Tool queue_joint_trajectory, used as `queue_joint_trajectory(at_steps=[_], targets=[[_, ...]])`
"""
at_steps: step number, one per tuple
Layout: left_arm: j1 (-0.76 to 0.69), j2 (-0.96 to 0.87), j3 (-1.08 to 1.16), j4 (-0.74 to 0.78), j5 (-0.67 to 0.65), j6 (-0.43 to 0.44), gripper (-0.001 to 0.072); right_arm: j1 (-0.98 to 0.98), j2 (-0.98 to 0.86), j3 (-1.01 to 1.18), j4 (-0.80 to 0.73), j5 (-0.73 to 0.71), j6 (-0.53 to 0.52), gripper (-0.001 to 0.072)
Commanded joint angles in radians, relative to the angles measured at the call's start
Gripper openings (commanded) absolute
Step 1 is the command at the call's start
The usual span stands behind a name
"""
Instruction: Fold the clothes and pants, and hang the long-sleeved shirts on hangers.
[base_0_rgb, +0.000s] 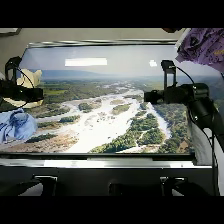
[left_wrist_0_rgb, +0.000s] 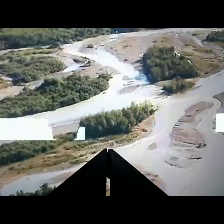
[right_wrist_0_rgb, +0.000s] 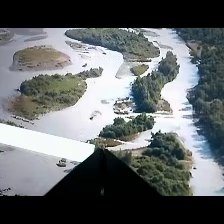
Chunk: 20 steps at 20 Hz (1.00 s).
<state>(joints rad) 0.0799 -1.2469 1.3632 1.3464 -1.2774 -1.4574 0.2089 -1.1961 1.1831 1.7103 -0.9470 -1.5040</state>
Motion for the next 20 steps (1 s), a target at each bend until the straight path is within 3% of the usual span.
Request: queue_joint_trajectory(at_steps=[1,20], targets=[[0.000,0.000,0.000,0.000,0.000,0.000,0.0019,0.001,0.000,0.001,0.001,0.000,-0.001,0.0033],[0.000,0.000,0.000,-0.003,0.004,0.000,0.0022,0.001,0.000,0.001,0.002,0.057,0.000,0.0033]])
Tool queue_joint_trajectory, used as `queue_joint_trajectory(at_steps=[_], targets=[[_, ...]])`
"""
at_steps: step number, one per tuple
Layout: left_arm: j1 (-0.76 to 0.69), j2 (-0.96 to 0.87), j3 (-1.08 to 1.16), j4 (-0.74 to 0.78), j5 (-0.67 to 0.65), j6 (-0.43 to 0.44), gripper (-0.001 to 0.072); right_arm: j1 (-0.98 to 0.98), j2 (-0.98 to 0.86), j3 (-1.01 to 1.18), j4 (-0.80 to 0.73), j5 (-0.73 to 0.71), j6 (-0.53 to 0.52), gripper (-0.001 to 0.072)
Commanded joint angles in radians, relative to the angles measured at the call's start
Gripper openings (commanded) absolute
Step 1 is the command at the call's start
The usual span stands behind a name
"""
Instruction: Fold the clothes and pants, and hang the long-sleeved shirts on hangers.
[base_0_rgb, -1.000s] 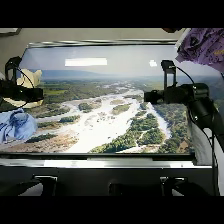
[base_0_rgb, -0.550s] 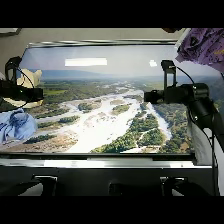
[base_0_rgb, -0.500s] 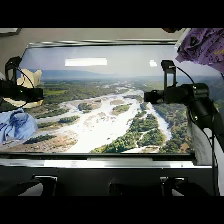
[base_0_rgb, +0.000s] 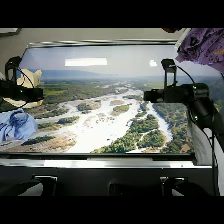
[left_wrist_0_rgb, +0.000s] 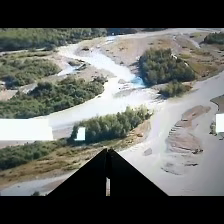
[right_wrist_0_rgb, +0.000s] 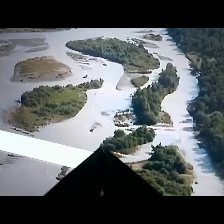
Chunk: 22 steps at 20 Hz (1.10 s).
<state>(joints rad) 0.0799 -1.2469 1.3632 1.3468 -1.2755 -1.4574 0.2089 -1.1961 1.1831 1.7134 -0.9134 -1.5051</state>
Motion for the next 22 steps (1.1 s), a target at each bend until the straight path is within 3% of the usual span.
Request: queue_joint_trajectory(at_steps=[1,2,3,4,6,8,13,19,20,21,22], targets=[[0.000,0.000,0.000,-0.004,0.003,-0.006,0.0043,0.001,0.000,0.001,-0.001,0.026,0.001,0.0033],[0.000,0.000,0.000,0.002,-0.021,-0.039,0.0098,0.001,0.000,0.001,-0.001,0.025,0.001,0.0033],[0.003,0.000,0.000,0.040,-0.066,-0.084,0.0584,0.001,0.000,0.001,-0.001,0.026,0.001,0.0033],[0.016,0.000,-0.001,0.158,-0.104,-0.166,0.0720,0.001,0.000,0.001,-0.001,0.026,0.001,0.0033],[0.114,0.006,-0.025,0.329,-0.109,-0.352,0.0720,0.001,0.000,0.001,-0.001,0.026,0.001,0.0033],[0.278,0.014,-0.076,0.316,-0.009,-0.419,0.0720,0.001,0.000,0.001,-0.001,0.027,0.001,0.0033],[0.593,-0.048,-0.249,0.159,0.323,-0.397,0.0720,0.001,0.000,0.002,-0.001,0.026,0.001,0.0033],[0.627,-0.252,-0.284,0.147,0.629,-0.357,0.0719,0.001,0.000,0.002,-0.001,0.027,0.001,0.0033],[0.625,-0.271,-0.283,0.140,0.639,-0.358,0.0571,0.001,0.000,0.002,-0.001,0.026,0.001,0.0033],[0.624,-0.274,-0.283,0.119,0.618,-0.356,0.0125,0.001,0.000,0.002,-0.001,0.025,0.001,0.0033],[0.616,-0.267,-0.282,0.095,0.579,-0.345,0.0015,0.001,0.001,0.002,-0.001,0.024,0.001,0.0033]])
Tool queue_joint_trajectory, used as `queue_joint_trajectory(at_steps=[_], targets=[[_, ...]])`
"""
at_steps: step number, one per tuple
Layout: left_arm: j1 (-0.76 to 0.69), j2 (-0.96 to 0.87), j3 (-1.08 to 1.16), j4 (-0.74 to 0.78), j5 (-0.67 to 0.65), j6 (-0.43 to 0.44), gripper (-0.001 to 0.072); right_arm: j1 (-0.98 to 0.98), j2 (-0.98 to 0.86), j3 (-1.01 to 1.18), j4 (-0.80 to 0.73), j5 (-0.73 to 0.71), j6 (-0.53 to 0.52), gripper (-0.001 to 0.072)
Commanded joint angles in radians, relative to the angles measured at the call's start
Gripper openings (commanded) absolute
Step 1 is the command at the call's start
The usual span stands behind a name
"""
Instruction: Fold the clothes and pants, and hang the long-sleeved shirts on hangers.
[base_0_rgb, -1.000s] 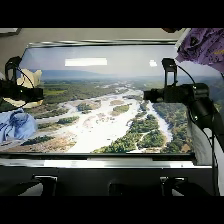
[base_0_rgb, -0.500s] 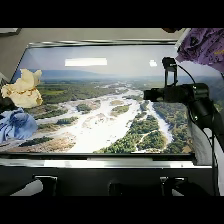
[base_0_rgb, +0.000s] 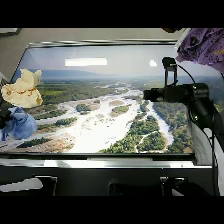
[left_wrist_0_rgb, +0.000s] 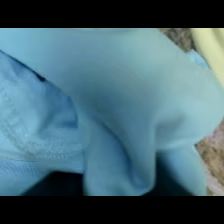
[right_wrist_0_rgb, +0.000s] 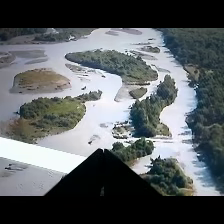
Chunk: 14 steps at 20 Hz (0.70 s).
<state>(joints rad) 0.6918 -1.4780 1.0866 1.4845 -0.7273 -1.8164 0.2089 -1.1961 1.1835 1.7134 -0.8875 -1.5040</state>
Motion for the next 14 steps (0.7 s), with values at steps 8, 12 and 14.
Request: queue_joint_trajectory(at_steps=[8,12,14], targets=[[-0.500,0.219,-0.034,-0.245,-0.255,-0.002,0.0011,0.001,0.046,0.002,-0.022,-0.138,0.000,0.0033],[-0.958,0.200,-0.034,-0.420,-0.071,-0.125,0.0011,0.001,0.096,0.002,-0.118,-0.206,-0.001,0.0036],[-1.157,0.125,-0.034,-0.431,0.061,-0.266,0.0011,0.001,0.112,0.002,-0.176,-0.244,-0.004,0.0060]])
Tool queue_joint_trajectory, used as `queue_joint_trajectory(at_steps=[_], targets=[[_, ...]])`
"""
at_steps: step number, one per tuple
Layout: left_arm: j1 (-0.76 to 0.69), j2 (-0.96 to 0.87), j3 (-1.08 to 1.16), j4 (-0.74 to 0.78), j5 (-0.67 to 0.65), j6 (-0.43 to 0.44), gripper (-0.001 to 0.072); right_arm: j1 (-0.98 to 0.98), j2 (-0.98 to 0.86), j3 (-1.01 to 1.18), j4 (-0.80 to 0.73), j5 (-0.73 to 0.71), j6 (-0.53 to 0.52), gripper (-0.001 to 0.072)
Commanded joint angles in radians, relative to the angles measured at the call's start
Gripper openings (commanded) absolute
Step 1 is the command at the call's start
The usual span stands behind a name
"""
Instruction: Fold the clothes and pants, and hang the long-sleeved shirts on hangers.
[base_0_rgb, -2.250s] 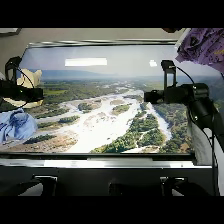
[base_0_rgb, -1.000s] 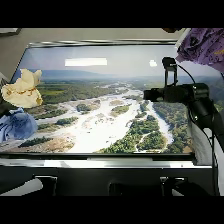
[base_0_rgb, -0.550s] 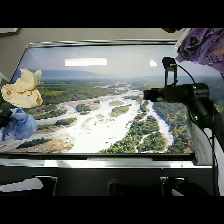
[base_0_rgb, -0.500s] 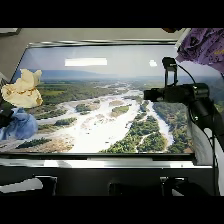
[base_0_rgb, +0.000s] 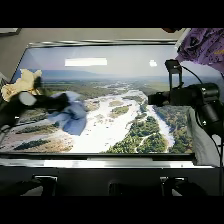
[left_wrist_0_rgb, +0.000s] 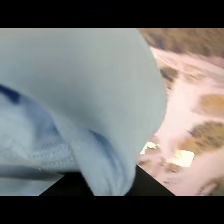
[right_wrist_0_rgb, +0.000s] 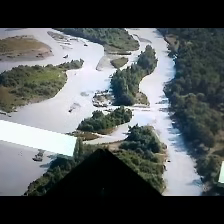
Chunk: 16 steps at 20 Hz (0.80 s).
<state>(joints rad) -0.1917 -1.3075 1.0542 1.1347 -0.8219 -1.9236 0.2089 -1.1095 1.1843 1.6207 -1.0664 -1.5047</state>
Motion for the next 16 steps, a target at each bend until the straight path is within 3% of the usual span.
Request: queue_joint_trajectory(at_steps=[1,2,4,5,7,8,10,12,14,16], targets=[[-0.359,-0.099,-0.002,-0.118,0.227,-0.179,0.0011,0.001,0.029,0.001,-0.116,-0.092,-0.003,0.0137],[-0.425,-0.150,-0.001,-0.168,0.286,-0.179,0.0012,0.001,0.029,0.000,-0.146,-0.122,-0.007,0.0216],[-0.502,-0.245,0.007,-0.257,0.344,-0.178,0.0036,0.001,0.029,0.000,-0.194,-0.158,-0.035,0.0249],[-0.505,-0.270,0.014,-0.283,0.340,-0.177,0.0135,0.001,0.029,0.000,-0.208,-0.158,-0.037,0.0249],[-0.451,-0.257,0.026,-0.290,0.290,-0.106,0.0544,0.000,0.027,-0.001,-0.213,-0.106,-0.027,0.0283],[-0.401,-0.229,0.033,-0.290,0.238,-0.041,0.0631,-0.002,0.020,-0.005,-0.240,-0.054,-0.003,0.0316],[-0.265,-0.139,0.035,-0.266,0.119,0.084,0.0631,-0.091,-0.023,-0.018,-0.215,0.022,0.084,0.0325],[-0.119,-0.036,0.035,-0.197,0.005,0.148,0.0632,-0.254,-0.107,-0.039,0.035,0.023,0.125,0.0329],[0.015,0.049,0.035,-0.157,-0.095,0.204,0.0632,-0.390,-0.220,-0.072,0.493,-0.056,-0.027,0.0417],[0.129,0.100,0.035,-0.157,-0.177,0.261,0.0631,-0.401,-0.328,-0.096,0.764,-0.125,-0.165,0.0427]])
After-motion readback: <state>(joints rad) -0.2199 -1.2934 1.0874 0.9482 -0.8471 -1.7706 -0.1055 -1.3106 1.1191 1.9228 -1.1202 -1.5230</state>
